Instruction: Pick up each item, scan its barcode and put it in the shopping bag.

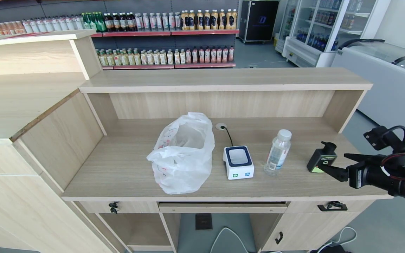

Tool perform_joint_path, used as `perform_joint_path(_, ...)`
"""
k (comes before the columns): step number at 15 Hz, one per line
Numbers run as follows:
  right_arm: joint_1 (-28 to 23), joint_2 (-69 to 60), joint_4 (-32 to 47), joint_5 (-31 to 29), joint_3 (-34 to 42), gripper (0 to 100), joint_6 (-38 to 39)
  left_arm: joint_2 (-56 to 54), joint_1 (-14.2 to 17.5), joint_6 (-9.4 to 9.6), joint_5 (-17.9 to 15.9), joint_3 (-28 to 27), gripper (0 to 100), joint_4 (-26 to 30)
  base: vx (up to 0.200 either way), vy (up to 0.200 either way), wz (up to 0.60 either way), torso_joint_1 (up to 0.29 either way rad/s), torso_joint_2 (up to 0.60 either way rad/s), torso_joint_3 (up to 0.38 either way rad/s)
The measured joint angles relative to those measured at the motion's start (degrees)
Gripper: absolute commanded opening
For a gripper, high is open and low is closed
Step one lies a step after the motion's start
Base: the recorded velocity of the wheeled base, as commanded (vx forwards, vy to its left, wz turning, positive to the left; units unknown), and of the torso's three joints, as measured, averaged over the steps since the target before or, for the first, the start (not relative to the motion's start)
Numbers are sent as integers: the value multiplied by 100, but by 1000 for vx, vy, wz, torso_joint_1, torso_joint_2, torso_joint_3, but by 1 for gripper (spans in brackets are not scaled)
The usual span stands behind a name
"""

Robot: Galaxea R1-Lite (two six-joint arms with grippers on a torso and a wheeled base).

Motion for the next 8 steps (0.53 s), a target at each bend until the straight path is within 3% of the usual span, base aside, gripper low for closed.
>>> perform_joint_path(8,-144,1498,-1009,809,-536,100,-419,0,0,0,0,0,100,0,0,0,0,0,0,0)
